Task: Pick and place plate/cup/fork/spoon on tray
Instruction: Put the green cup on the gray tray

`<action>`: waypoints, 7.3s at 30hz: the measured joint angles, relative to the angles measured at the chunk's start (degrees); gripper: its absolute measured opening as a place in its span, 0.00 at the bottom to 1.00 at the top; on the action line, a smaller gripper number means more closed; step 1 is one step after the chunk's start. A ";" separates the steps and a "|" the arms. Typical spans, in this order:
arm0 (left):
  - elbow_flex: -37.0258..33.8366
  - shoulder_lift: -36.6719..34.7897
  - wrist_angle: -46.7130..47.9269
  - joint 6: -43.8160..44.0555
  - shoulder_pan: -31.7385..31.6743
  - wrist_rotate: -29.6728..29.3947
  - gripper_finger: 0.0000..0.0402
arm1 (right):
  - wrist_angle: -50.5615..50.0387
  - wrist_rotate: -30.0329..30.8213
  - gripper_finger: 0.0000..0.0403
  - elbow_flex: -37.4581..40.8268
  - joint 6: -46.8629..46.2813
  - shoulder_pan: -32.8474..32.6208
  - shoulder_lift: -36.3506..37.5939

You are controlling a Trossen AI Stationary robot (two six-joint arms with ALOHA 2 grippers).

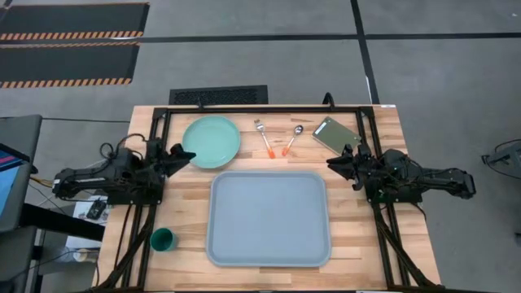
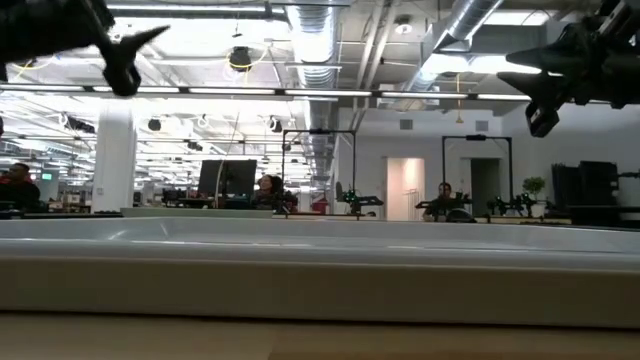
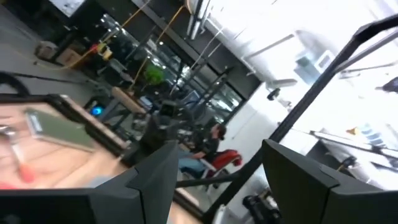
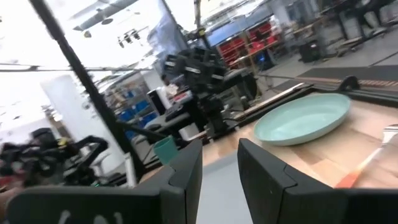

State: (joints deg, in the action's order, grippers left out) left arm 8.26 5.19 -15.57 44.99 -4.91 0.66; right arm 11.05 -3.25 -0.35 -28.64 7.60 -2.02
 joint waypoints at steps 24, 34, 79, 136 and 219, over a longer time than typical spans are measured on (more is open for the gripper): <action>41.27 53.28 57.58 3.56 26.84 27.18 0.55 | -4.04 1.56 0.32 -0.01 0.16 -0.02 -0.02; 45.70 54.84 74.73 9.72 43.63 9.40 0.55 | -5.77 1.58 0.32 -0.01 0.17 -0.04 -0.02; 29.76 54.84 74.08 15.72 56.52 9.00 0.35 | -8.90 1.85 0.32 0.01 -0.41 -0.04 -0.02; 40.67 62.80 70.08 2.77 4.92 1.40 0.00 | -9.40 2.28 0.32 0.01 0.59 -0.02 -0.02; 59.97 87.72 74.16 -27.67 -2.30 -1.35 0.00 | -9.38 2.26 0.32 0.01 0.59 -0.04 -0.01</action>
State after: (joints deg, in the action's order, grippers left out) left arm 68.23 92.90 58.59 17.32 -7.21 -0.69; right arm 1.67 -0.99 -0.34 -28.05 7.56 -2.03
